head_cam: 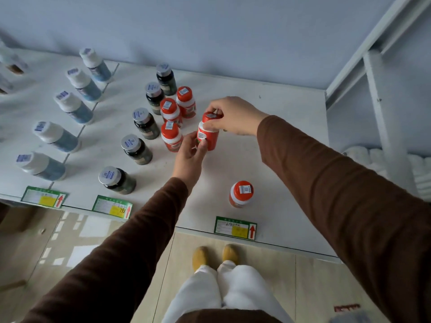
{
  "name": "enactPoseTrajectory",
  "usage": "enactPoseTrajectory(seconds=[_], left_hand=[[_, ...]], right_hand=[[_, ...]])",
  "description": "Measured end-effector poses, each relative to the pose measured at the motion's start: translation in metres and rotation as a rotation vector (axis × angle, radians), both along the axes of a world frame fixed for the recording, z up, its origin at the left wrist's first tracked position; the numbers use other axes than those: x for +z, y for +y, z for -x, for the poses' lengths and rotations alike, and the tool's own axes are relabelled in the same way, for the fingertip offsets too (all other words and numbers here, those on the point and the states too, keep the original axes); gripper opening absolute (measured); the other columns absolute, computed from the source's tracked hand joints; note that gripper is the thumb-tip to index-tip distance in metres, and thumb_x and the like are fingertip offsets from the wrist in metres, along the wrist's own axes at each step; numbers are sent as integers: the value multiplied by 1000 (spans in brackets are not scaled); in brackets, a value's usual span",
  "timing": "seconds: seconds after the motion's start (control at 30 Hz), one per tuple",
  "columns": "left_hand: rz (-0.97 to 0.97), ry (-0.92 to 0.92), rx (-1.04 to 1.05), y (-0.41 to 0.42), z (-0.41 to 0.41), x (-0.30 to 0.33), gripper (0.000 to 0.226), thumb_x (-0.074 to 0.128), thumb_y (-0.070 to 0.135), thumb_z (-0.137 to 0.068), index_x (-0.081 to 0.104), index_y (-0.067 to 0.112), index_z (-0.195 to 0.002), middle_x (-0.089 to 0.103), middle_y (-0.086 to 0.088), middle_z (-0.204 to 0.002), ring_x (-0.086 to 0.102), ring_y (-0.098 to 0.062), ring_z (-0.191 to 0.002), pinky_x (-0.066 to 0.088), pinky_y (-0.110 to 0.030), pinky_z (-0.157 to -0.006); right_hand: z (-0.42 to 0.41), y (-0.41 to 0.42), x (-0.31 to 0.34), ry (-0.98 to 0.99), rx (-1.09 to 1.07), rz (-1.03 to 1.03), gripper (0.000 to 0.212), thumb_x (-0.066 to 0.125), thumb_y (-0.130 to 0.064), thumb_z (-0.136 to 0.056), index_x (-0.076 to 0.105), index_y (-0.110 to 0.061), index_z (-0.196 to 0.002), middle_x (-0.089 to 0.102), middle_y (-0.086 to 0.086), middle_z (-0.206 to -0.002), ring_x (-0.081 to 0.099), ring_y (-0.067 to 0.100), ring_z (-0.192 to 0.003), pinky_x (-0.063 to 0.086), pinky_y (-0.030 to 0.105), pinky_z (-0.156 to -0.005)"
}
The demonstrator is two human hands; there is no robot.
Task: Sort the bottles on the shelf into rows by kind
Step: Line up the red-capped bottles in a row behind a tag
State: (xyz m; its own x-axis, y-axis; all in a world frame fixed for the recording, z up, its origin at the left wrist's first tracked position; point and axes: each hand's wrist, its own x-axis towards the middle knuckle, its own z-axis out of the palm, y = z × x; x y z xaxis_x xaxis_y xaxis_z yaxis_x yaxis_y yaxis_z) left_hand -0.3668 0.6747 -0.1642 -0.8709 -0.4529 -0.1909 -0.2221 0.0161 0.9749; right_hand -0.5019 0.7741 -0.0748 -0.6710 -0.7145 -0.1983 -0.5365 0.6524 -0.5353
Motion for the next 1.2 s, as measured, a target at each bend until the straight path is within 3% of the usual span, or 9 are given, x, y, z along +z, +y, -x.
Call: enactPoseTrajectory(seconds=[0.07,0.2,0.33,0.4,0.47,0.63,0.83,0.97,1.2], left_hand=[[-208,4,-89,-4,2,-1,38,52,32,-98,52,13,-131,61,-7,-126,60,-19,-116,48,-38,-103],[-657,-68,-197,-14,3,2,34,56,37,-92,59,16,-119,67,-12,-122,64,-26,-115,52,-35,-99],[-728,-86,-308,-16,8,14,48,58,35,-90,52,9,-130,65,-15,-125,62,-29,-119,52,-35,-98],[-554,-83,-403,-12,11,22,51,58,33,-92,49,11,-137,62,-12,-130,60,-25,-120,48,-34,-103],[-217,-58,-488,-3,14,29,44,63,29,-91,55,16,-133,65,-8,-125,62,-22,-116,49,-35,-103],[480,16,-503,19,16,33,41,75,35,-80,59,25,-116,65,6,-106,63,-10,-93,54,-25,-83],[1028,-53,-593,4,16,29,51,70,33,-84,53,23,-131,59,-1,-125,56,-19,-111,50,-35,-91],[1235,-86,-613,-10,13,30,49,69,35,-85,54,24,-129,59,-1,-125,55,-22,-112,52,-39,-89],[1261,-109,-550,-23,-11,26,46,70,34,-84,56,23,-126,60,1,-119,54,-22,-110,51,-38,-87]], right_hand=[[-3,7,1,-45,-86,24,45,69,-50,-85,67,-17,-115,67,1,-102,60,15,-77,47,28,-69],[-10,24,6,-155,-237,87,57,64,-61,-84,69,-13,-114,71,3,-101,67,23,-85,57,36,-79],[-18,40,18,-174,-298,118,58,63,-63,-84,72,-14,-113,72,3,-97,67,24,-86,57,39,-80],[-22,51,23,-111,-275,94,52,63,-59,-86,72,-16,-115,72,3,-100,65,21,-83,55,40,-81],[-28,63,25,-33,-242,80,41,67,-47,-87,71,-19,-116,72,1,-108,64,17,-88,52,38,-84],[-45,86,14,82,-142,30,36,71,-29,-85,64,-23,-121,64,0,-115,59,18,-102,48,32,-89],[-54,94,-7,127,-91,-79,39,68,-26,-90,58,-25,-128,59,-2,-119,56,16,-107,40,23,-87],[-60,94,-15,108,-64,-98,41,67,-22,-91,57,-25,-131,57,-1,-123,55,18,-113,42,25,-91],[-50,74,2,129,-9,-116,52,66,-35,-89,51,-29,-139,55,-1,-130,49,19,-119,39,30,-94]])
